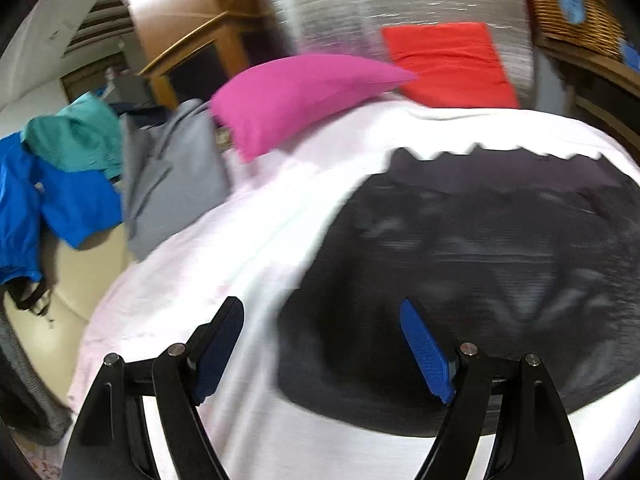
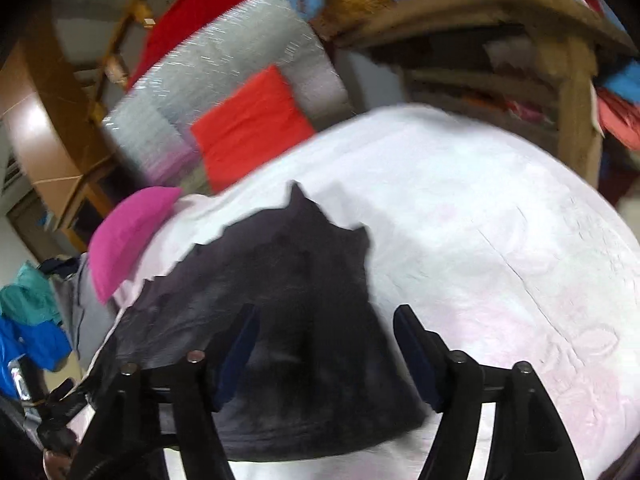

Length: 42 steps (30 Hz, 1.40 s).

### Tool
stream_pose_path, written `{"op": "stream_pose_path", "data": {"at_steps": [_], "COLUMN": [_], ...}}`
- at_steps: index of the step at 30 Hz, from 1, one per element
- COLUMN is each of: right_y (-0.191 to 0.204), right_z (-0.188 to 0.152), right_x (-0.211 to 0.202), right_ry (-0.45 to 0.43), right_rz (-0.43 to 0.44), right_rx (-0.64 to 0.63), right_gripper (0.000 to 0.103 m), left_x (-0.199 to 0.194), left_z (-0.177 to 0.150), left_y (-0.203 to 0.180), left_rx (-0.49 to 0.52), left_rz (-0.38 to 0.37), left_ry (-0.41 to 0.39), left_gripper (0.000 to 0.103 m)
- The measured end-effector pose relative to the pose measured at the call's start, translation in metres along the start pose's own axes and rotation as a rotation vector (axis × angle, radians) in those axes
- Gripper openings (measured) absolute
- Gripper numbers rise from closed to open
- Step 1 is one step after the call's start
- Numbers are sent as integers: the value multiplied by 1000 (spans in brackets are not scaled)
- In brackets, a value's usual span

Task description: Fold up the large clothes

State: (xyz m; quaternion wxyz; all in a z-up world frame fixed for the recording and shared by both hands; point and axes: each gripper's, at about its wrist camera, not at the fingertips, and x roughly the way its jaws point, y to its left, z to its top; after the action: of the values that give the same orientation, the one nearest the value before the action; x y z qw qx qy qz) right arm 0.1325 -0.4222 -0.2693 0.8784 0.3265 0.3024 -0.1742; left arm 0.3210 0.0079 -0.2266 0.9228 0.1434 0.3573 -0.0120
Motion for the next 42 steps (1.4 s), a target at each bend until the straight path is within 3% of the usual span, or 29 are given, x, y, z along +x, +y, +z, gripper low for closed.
{"op": "stream_pose_path", "data": {"at_steps": [3,5,7,9,11,13,16,19,24,30,38,42], "right_y": [-17,-19,-13,0,14,14,-1,-5,3,28,52,58], "right_z": [-8,-14,-18,-19,-17,-16,-20,-19,-10,-7,-14,-17], "right_x": [21,33,36,29,16,13,33,28,-1,-42,-66,-66], "right_ry": [70,108,97,46,-13,-24,75,71,18,-57,-77,-65], "right_rz": [10,36,56,34,4,2,-14,-18,-2,39,84,96], "right_rx": [63,72,40,-30,-106,-93,-23,5,15,-31,-77,-91], "right_gripper": [73,73,61,39,35,34,35,47,62,65,65,65], "left_x": [21,33,47,52,55,65,69,56,2,-63,-104,-105], "left_z": [-3,-7,-11,-12,-12,-13,-16,-13,-11,-3,-4,-2], "left_y": [23,28,32,33,29,26,25,20,18,20,19,20], "left_rx": [-15,-19,-52,-72,-57,-59,-79,-45,5,8,2,-2], "left_rz": [14,-29,-88,-119,-102,-93,-92,-49,21,7,-28,-25], "left_ry": [76,127,183,188,182,204,247,221,88,-53,-114,-118], "left_gripper": [81,81,81,81,81,81,81,81,81,81,81,81]}}
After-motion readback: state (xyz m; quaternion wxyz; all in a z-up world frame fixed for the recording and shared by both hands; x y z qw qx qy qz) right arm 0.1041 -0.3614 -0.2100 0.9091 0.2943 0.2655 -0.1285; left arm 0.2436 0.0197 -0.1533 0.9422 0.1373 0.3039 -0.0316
